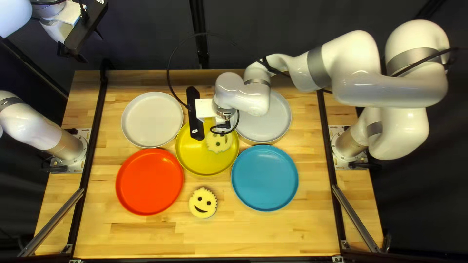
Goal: Pick up sponge and scrub the plate
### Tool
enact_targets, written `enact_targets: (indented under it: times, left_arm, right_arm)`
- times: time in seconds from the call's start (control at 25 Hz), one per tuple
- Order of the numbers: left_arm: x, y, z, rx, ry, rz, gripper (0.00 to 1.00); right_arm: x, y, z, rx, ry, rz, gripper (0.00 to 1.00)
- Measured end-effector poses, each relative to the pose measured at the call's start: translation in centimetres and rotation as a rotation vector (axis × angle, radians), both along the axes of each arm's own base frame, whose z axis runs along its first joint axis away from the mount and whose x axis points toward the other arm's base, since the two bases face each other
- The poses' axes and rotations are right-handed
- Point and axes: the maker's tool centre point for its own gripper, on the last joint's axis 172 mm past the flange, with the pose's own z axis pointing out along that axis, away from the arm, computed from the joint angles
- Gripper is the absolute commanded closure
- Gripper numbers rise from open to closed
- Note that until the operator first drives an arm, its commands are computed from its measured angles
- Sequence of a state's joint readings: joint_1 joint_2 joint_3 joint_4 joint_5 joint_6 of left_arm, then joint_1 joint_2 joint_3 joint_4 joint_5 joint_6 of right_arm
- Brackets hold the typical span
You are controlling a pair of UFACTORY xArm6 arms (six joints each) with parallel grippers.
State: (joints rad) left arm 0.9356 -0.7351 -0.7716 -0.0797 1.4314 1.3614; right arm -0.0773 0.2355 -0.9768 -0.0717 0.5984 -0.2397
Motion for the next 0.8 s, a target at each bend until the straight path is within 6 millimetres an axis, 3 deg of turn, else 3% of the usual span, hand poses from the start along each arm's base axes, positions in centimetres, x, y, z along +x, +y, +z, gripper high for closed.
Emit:
enact_targets:
  times: [0.2, 0.56, 0.8]
  left_arm:
    - [0.0, 0.0, 0.0, 0.000, 0.000, 0.000, 0.00]
    - [0.0, 0.0, 0.0, 0.000, 0.000, 0.000, 0.00]
    - [0.0, 0.0, 0.0, 0.000, 0.000, 0.000, 0.00]
  right_arm:
    - [0.3, 1.0, -0.8, -0.022, 0.002, 0.044, 1.00]
    - [-1.2, 3.6, -1.2, -0.046, 0.042, 0.127, 1.00]
    - [-1.9, 3.2, -1.4, -0.064, 0.061, 0.164, 1.00]
